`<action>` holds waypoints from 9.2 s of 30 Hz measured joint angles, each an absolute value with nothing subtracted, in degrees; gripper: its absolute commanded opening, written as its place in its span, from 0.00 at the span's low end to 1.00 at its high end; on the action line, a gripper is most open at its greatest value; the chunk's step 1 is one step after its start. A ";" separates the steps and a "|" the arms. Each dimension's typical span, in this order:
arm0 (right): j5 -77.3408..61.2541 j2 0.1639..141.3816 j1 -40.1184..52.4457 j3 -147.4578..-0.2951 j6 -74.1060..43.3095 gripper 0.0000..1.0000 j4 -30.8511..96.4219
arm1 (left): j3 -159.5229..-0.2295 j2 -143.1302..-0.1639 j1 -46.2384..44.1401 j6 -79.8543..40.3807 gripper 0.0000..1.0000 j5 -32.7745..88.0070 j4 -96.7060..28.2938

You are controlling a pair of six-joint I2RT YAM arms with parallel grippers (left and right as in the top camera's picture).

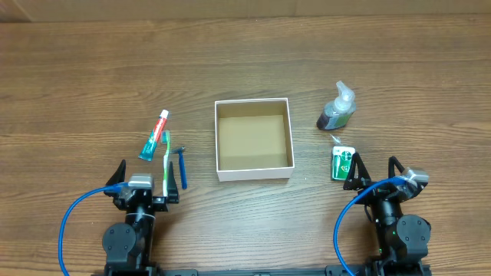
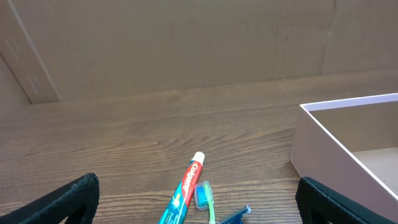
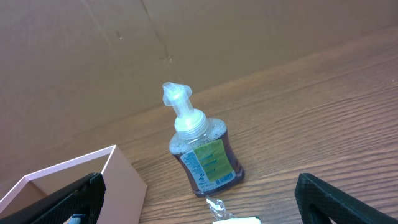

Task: Pack container
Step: 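Move the right gripper toward the hand-soap pump bottle, then grasp the hand-soap pump bottle with the right gripper and lift, then carry the bottle into the white box and release it, then grasp the green Dettol soap bar with the right gripper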

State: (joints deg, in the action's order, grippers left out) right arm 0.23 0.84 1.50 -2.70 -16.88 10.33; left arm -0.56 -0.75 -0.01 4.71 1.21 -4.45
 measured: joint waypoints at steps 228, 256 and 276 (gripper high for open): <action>14.48 106.67 33.54 -94.98 -17.89 0.36 51.13 | -0.47 -0.75 -0.01 4.71 1.00 1.21 -4.32; 18.79 93.84 27.81 -93.69 -22.20 0.82 71.94 | -0.47 -0.75 -0.01 4.71 1.00 1.21 -4.32; 10.24 90.39 10.83 -66.32 -23.18 1.00 58.98 | -0.47 -0.75 -0.01 4.71 1.00 1.21 -4.32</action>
State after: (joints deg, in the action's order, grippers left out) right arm 10.24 90.39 10.83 -66.32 -23.18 58.98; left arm -0.47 -0.75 -0.01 4.71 1.21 -4.32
